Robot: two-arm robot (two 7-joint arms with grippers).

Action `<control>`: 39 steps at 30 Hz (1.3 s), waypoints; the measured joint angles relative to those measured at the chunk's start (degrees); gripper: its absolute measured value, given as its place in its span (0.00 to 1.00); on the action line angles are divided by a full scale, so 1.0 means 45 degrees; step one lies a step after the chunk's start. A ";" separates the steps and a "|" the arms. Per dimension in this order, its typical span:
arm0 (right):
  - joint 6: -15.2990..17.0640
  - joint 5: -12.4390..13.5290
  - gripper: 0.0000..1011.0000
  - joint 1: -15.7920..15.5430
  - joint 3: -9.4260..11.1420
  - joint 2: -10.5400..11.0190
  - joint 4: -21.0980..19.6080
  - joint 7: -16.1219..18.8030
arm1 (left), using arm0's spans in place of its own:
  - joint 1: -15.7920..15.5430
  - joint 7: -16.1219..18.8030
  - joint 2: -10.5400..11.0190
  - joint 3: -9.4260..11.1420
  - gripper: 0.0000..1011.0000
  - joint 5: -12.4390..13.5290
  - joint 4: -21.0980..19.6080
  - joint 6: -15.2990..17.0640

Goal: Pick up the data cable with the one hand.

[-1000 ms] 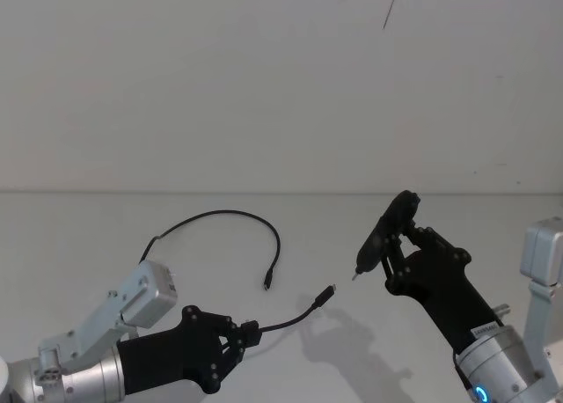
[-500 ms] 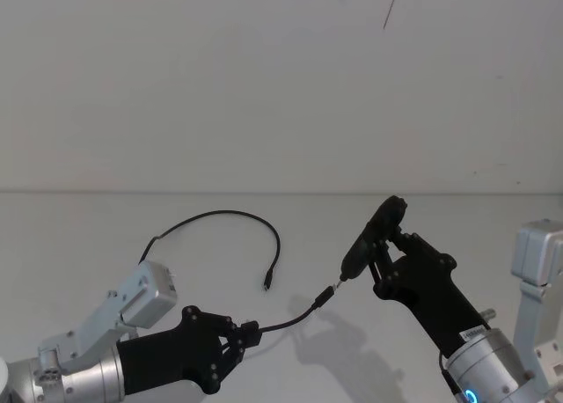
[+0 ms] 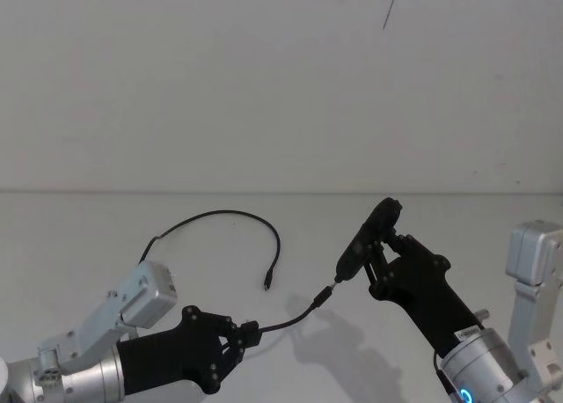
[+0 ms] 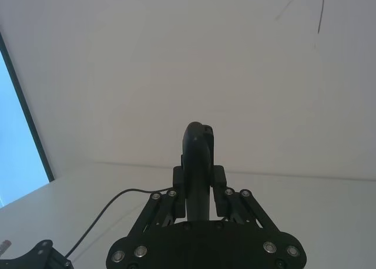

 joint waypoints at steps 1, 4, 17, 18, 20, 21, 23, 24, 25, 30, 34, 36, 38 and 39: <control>-0.0011 0.0003 0.27 0.0010 -0.0001 -0.0003 0.0021 0.0009 | 0.0000 0.0000 -0.0001 -0.0001 0.04 0.0000 0.0001 0.0000; -0.0055 0.0017 0.27 0.0056 0.0002 -0.0013 0.0127 0.0052 | -0.0001 0.0000 0.0000 0.0000 0.04 -0.0001 0.0001 0.0000; -0.0178 0.0057 0.27 0.0236 0.0027 -0.0056 0.0474 0.0150 | 0.0000 0.0000 -0.0001 0.0000 0.04 0.0000 0.0002 0.0000; -0.0186 0.0058 0.27 0.0247 0.0029 -0.0058 0.0496 0.0154 | 0.0000 0.0000 -0.0001 0.0000 0.04 0.0000 0.0003 0.0001; -0.0195 0.0065 0.27 0.0270 0.0032 -0.0062 0.0537 0.0171 | -0.0001 0.0000 0.0000 0.0000 0.04 0.0000 0.0002 0.0000; -0.0197 0.0068 0.27 0.0283 0.0032 -0.0063 0.0551 0.0176 | 0.0000 0.0000 0.0000 -0.0001 0.04 0.0000 0.0002 0.0000; -0.0204 0.0088 0.27 0.0304 0.0035 -0.0064 0.0591 0.0196 | -0.0001 0.0000 -0.0001 0.0000 0.04 0.0000 0.0002 0.0000; -0.0206 0.0100 0.27 0.0309 0.0035 -0.0064 0.0602 0.0204 | -0.0001 0.0000 -0.0001 0.0000 0.04 0.0000 0.0002 0.0000; -0.0206 0.0109 0.27 0.0320 0.0035 -0.0064 0.0611 0.0211 | -0.0001 0.0000 0.0000 0.0000 0.04 0.0000 0.0002 0.0000; -0.0200 0.0208 0.27 0.0353 0.0033 -0.0045 0.0647 0.0281 | -0.0001 0.0000 -0.0001 0.0000 0.04 0.0000 0.0002 0.0000; -0.0182 0.0261 0.27 0.0370 0.0029 -0.0033 0.0659 0.0302 | -0.0001 0.0000 -0.0001 0.0000 0.04 0.0000 0.0003 0.0000; -0.0169 0.0283 0.27 0.0376 0.0027 -0.0026 0.0664 0.0310 | -0.0001 0.0000 -0.0001 0.0000 0.04 0.0001 0.0002 0.0000; -0.0156 0.0300 0.27 0.0382 0.0024 -0.0019 0.0668 0.0319 | -0.0001 0.0000 -0.0001 0.0000 0.04 0.0000 0.0002 0.0000; -0.0154 0.0305 0.27 0.0384 0.0022 -0.0016 0.0669 0.0321 | -0.0001 0.0000 -0.0001 -0.0001 0.04 0.0000 0.0002 0.0000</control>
